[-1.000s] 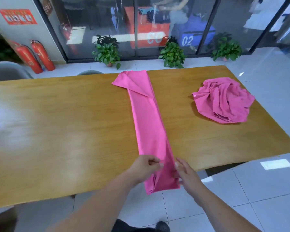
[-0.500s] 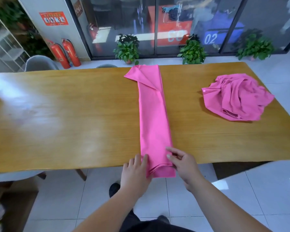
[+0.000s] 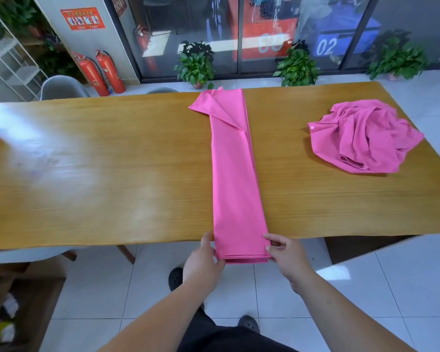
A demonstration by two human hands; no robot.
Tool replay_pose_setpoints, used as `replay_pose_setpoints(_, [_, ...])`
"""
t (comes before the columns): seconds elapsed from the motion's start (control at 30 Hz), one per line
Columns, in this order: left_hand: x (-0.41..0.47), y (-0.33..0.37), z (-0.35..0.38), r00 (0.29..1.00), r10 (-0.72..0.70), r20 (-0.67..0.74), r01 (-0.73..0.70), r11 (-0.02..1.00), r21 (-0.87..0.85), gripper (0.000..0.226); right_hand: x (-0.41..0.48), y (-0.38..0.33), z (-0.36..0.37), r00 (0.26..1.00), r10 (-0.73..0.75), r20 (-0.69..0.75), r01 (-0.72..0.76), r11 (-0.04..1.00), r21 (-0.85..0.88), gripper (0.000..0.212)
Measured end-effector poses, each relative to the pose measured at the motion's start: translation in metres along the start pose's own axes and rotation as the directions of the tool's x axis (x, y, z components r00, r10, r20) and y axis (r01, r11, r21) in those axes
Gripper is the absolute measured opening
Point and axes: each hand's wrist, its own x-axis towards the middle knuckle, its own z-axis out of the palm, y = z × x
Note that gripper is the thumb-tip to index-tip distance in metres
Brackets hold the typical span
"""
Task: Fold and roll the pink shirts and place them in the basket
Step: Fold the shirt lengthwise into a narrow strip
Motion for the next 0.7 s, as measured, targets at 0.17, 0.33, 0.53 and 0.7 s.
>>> replay_pose_setpoints(0.17, [0.004, -0.004, 0.0, 0.997, -0.038, 0.074, 0.052, 0.979, -0.197, 0.078, 0.002, 0.009, 0.005, 0.999, 0.034, -0.002, -0.034, 0.999, 0.003, 0.032])
replay_pose_setpoints(0.33, [0.011, -0.007, 0.003, 0.984, -0.072, 0.164, 0.136, 0.896, -0.422, 0.095, 0.005, 0.017, 0.004, 0.995, 0.09, -0.032, -0.089, 0.995, 0.039, 0.024])
replay_pose_setpoints(0.53, [0.012, -0.005, -0.004, 0.971, -0.124, 0.203, 0.224, 0.767, -0.601, 0.085, 0.004, 0.015, 0.003, 0.998, 0.046, -0.052, -0.057, 0.973, -0.225, 0.015])
replay_pose_setpoints(0.7, [0.025, -0.007, -0.002, 0.975, -0.199, 0.097, 0.216, 0.762, -0.611, 0.048, 0.007, 0.018, 0.004, 0.994, 0.089, 0.056, -0.087, 0.996, -0.033, 0.005])
